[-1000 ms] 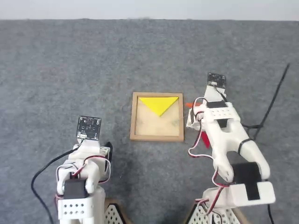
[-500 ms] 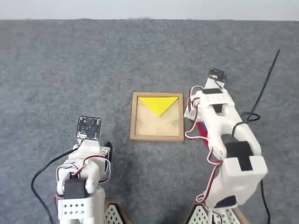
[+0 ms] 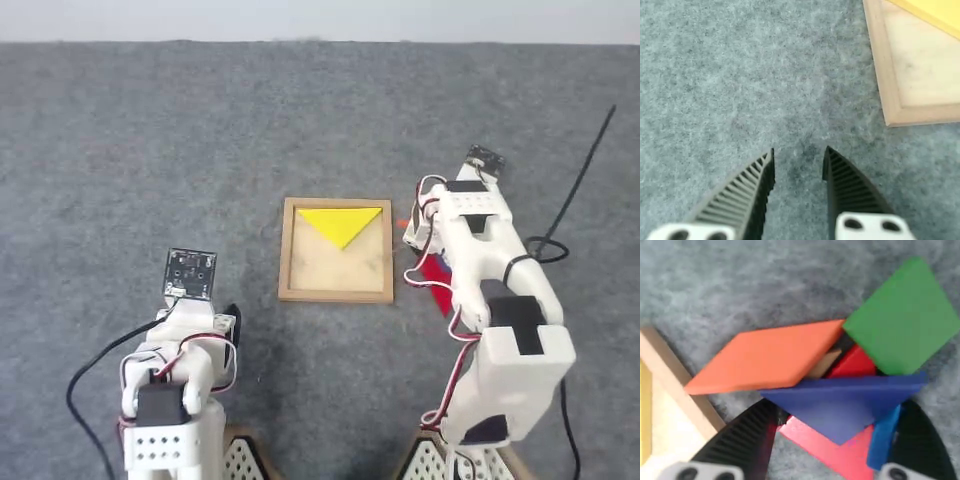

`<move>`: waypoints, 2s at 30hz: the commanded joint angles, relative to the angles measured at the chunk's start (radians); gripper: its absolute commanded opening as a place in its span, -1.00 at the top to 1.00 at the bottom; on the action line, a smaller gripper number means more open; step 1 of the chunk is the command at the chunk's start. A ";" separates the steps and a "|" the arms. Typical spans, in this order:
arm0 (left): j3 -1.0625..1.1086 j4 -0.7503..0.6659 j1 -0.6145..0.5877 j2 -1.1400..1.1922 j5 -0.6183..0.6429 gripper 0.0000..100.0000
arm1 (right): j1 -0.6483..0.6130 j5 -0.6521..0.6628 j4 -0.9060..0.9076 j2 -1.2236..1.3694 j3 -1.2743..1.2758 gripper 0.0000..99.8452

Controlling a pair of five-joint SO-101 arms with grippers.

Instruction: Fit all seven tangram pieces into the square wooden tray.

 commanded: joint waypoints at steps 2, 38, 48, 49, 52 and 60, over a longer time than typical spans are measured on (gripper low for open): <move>-0.008 0.009 0.003 -0.028 -0.006 0.69 | 0.027 -0.006 0.021 -0.016 -0.040 0.41; -0.008 0.009 0.003 -0.028 -0.006 0.69 | -0.082 0.301 0.137 -0.031 -0.041 0.40; -0.008 0.009 0.003 -0.028 -0.006 0.69 | -0.081 0.358 0.148 -0.044 -0.034 0.40; -0.008 0.009 0.003 -0.028 -0.006 0.69 | -0.054 0.361 0.140 -0.070 -0.020 0.40; -0.008 0.009 0.003 -0.028 -0.006 0.69 | -0.015 0.431 0.124 -0.163 0.035 0.40; -0.008 0.009 0.003 -0.028 -0.006 0.69 | -0.094 0.451 0.125 -0.519 0.176 0.40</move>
